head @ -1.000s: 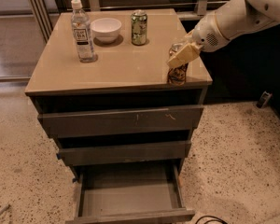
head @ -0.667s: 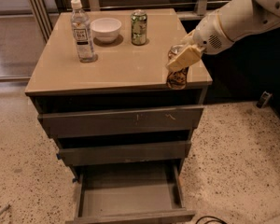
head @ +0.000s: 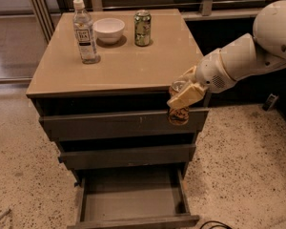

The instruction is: Place orange can into bottom drawer

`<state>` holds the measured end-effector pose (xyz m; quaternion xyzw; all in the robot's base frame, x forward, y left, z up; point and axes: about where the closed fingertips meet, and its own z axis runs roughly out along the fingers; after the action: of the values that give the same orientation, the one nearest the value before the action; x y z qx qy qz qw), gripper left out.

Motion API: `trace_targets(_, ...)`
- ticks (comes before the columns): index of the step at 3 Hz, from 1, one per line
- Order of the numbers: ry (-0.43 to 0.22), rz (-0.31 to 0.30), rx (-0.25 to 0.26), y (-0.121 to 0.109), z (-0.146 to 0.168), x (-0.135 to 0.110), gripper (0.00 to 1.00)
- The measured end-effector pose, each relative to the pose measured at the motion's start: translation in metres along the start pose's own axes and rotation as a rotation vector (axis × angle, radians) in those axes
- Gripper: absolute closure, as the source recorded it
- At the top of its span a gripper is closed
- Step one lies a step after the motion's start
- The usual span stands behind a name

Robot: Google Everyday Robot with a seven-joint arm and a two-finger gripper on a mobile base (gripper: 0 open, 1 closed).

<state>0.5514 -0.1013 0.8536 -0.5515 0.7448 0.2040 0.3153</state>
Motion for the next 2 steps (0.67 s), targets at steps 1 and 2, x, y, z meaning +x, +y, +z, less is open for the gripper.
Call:
trace_targets(1, 0.0, 0.0, 0.0, 0.0, 0.0, 0.0, 1.0)
trace_targets(2, -0.029, -0.026, -0.014, 0.007, 0.025, 0.02, 1.0)
